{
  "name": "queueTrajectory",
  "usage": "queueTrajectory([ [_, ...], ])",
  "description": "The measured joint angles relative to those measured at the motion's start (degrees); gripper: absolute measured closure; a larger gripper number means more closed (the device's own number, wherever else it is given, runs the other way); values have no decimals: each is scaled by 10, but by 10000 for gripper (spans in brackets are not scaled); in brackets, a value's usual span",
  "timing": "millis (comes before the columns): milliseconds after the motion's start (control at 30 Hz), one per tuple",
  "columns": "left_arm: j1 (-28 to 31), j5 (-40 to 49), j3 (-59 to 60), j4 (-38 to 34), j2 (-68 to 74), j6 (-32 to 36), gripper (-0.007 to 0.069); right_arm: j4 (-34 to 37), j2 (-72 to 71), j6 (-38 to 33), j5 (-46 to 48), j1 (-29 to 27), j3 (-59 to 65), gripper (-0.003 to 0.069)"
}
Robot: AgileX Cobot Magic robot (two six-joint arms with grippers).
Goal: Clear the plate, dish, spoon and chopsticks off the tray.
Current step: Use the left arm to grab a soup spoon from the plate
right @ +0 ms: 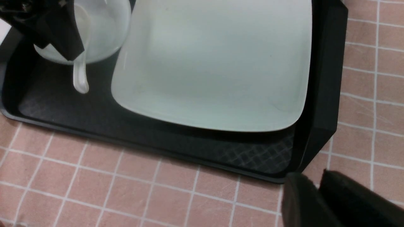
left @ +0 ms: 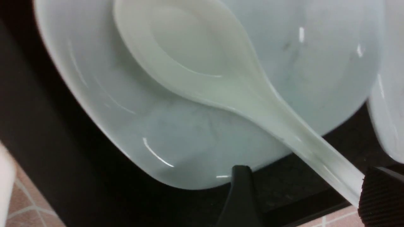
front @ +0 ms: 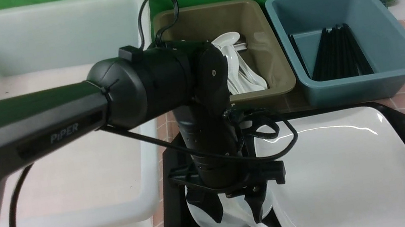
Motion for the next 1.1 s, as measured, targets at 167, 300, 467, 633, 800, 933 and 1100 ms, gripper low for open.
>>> queueTrajectory([
  [167,7,-1,0,12,8,-6,233,0,0,1,7,0,0,502],
  [300,7,0,0,21,15,-19,292,1,0,7,9,0,0,494],
  [467,7,-9,-1,21,24,-20,312,1,0,8,9,0,0,484],
  [633,7,-25,-1,21,35,-20,304,1,0,8,10,0,0,475],
  [800,7,-61,-2,22,36,-5,249,1,0,8,10,0,0,470],
  [933,7,-93,-6,27,36,30,203,1,0,8,10,0,0,466],
  [1100,7,-27,-55,36,38,176,186,1,0,8,10,0,0,460],
])
